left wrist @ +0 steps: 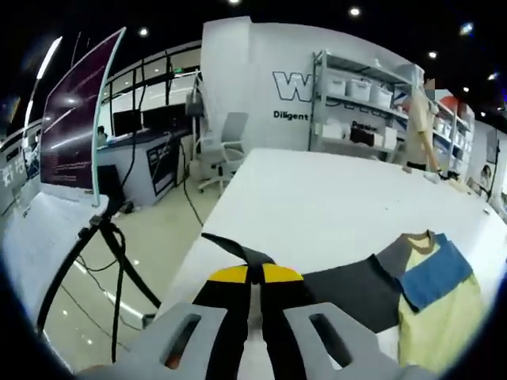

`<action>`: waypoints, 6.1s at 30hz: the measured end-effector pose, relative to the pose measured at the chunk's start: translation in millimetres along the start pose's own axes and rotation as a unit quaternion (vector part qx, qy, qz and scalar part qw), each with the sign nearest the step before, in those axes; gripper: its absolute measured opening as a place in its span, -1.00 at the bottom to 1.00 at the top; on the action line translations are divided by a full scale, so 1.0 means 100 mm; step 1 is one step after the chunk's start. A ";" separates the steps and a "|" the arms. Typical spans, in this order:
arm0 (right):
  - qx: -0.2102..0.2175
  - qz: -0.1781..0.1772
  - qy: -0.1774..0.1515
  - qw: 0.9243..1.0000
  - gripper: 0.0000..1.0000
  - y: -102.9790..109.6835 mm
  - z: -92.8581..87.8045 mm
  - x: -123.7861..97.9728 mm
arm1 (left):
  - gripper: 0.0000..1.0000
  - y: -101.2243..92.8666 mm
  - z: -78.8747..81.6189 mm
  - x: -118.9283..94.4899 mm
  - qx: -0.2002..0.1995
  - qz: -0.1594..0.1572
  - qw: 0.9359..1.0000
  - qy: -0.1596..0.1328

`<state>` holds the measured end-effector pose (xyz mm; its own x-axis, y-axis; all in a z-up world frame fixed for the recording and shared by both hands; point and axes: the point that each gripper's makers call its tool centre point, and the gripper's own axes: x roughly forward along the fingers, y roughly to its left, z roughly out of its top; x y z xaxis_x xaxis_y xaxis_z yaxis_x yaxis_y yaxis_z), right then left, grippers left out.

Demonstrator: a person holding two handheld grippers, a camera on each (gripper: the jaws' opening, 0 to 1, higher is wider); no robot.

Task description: Fold the garment on the visible template until the final outline fits inside the template.

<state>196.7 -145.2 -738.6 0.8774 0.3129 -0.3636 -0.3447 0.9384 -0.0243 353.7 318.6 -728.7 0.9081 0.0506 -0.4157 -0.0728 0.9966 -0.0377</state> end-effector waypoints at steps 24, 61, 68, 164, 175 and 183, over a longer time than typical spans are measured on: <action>0.044 0.039 0.035 0.998 0.67 0.23 -0.18 -0.27 | -0.98 -2.05 0.63 -0.21 0.101 -0.175 0.978 -0.059; 0.059 0.046 0.016 0.997 0.57 0.25 -0.14 -0.34 | -0.98 -4.12 -0.35 -0.17 0.231 -0.294 0.927 -0.020; 0.060 0.047 0.017 0.997 0.54 0.25 -0.15 -0.34 | -0.98 -4.33 -0.74 -0.11 0.264 -0.297 0.918 -0.006; 0.045 0.058 0.039 0.997 0.44 0.31 -0.24 -0.32 | -1.00 -4.10 -1.07 -0.32 0.235 -0.369 0.899 0.027; 0.037 0.072 0.038 0.996 0.44 0.38 -0.24 -0.31 | -0.98 -3.54 -0.94 -0.60 0.212 -0.343 0.915 0.005; 0.031 0.079 0.036 0.996 0.44 0.41 -0.22 -0.31 | -0.85 -3.28 -0.90 -0.89 0.207 -0.335 0.919 -0.008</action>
<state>147.6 -119.5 -749.1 0.7867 0.4480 -0.4248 -0.4531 0.8863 0.0955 260.2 -19.1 -761.1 0.6984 -0.5850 -0.4124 0.6645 0.7440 0.0702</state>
